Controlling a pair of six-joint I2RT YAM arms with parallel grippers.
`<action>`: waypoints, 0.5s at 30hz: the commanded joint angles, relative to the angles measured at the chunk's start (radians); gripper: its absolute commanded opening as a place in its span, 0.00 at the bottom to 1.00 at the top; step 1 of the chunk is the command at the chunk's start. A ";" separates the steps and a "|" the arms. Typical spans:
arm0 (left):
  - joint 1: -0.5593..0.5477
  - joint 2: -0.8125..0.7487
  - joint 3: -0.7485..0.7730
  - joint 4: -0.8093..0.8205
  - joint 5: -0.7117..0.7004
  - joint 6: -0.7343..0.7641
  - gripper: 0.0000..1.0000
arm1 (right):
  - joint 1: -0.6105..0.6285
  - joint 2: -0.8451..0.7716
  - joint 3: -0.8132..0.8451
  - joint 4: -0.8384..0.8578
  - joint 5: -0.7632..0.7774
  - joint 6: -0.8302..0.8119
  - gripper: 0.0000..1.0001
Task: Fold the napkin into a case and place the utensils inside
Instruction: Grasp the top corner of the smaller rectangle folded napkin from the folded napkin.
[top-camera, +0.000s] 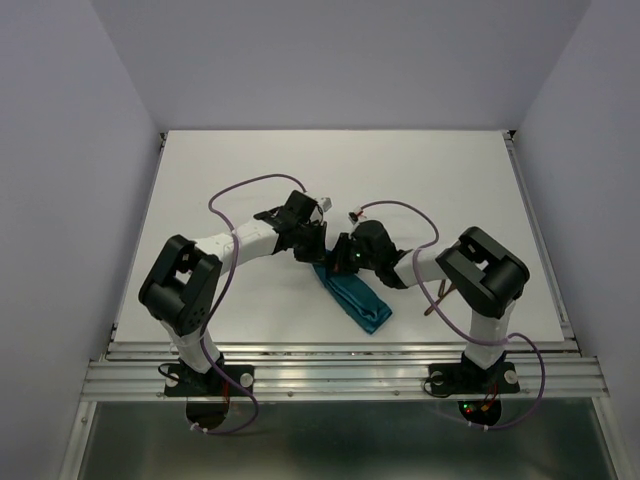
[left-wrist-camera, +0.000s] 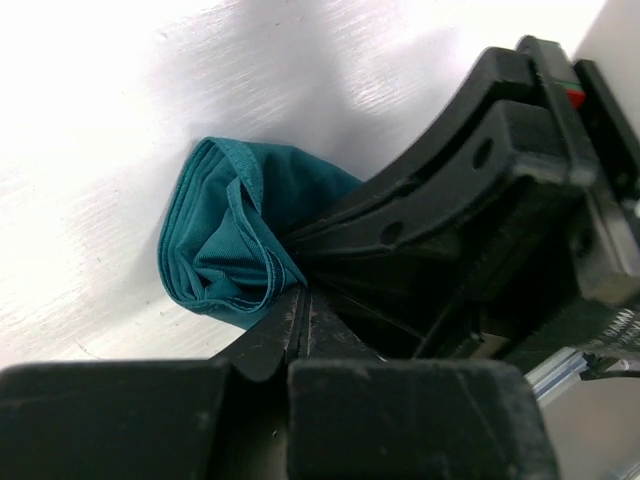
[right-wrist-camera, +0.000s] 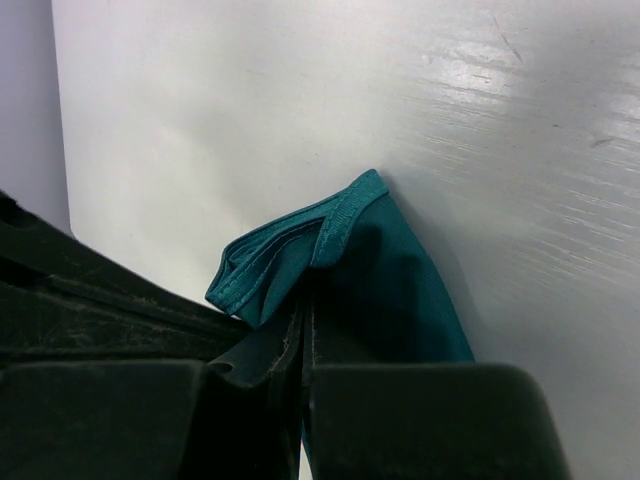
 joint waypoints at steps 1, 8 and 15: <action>-0.004 -0.021 0.010 0.041 0.038 0.010 0.00 | 0.009 0.069 0.046 0.127 -0.048 0.050 0.01; -0.001 -0.004 0.008 0.044 0.035 0.003 0.00 | 0.009 0.077 0.058 0.054 0.007 0.055 0.01; 0.004 0.014 0.042 0.003 0.029 0.009 0.05 | 0.009 -0.005 0.044 -0.032 0.046 0.029 0.01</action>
